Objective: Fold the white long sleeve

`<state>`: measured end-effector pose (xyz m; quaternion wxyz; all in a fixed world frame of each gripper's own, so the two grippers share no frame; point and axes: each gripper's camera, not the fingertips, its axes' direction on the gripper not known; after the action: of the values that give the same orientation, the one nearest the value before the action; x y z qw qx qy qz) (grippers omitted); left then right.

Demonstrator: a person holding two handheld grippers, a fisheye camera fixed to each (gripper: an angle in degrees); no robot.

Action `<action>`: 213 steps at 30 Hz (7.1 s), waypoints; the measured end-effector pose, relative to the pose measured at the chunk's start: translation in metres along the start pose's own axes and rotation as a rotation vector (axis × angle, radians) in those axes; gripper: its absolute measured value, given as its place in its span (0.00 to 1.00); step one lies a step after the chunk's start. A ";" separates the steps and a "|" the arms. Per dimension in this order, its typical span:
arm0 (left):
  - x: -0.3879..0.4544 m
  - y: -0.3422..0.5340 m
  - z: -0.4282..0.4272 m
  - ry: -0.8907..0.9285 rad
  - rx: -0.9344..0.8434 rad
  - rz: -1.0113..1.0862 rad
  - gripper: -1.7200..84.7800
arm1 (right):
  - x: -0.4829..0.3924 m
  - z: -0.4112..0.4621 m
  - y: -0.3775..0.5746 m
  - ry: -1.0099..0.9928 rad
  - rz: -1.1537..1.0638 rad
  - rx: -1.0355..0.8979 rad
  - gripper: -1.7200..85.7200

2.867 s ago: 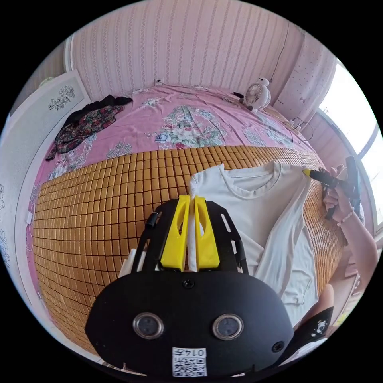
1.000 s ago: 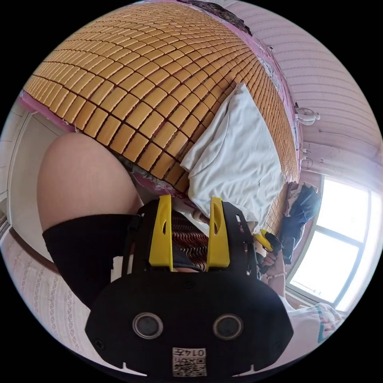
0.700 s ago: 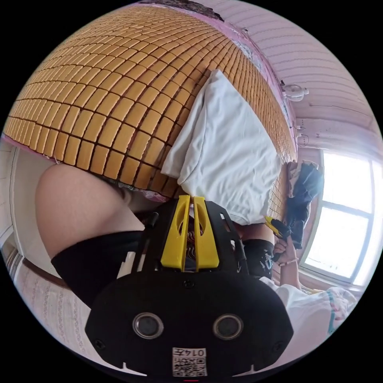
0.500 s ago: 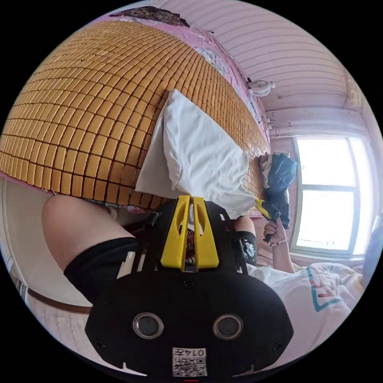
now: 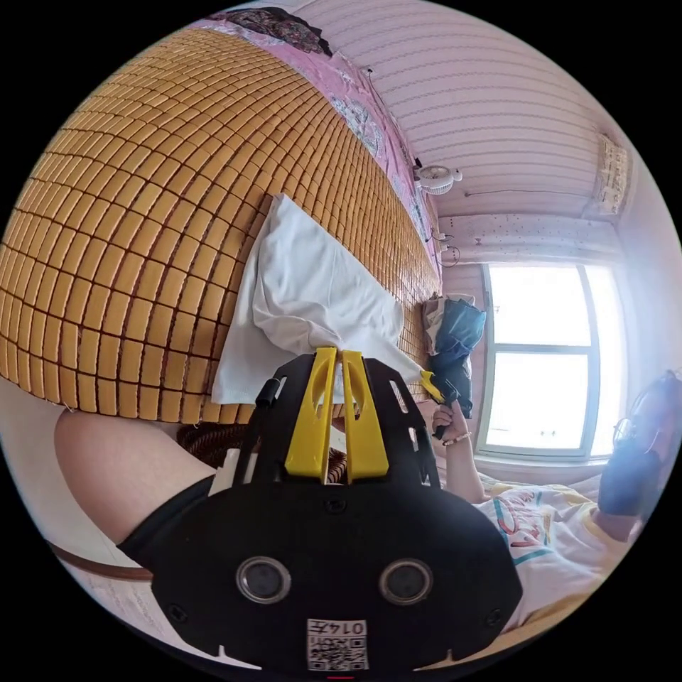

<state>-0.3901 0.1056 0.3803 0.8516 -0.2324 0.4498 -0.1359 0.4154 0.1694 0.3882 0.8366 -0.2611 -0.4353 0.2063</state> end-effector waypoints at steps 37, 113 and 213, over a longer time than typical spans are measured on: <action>0.046 -0.133 0.093 -0.553 -0.095 0.249 0.01 | -0.131 0.129 -0.126 0.551 -0.433 0.081 0.02; 0.205 0.101 0.308 -0.568 -0.300 0.920 0.01 | -0.459 0.491 -0.239 0.907 -0.921 -0.348 0.01; 0.144 0.035 0.180 -0.591 -0.116 0.469 0.18 | -0.228 0.215 -0.157 0.792 -0.707 -0.081 0.15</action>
<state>-0.1595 0.1220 0.3489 0.9379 -0.2002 0.2327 0.1614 0.1318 -0.0277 0.4482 0.9445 -0.1885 -0.1552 -0.2198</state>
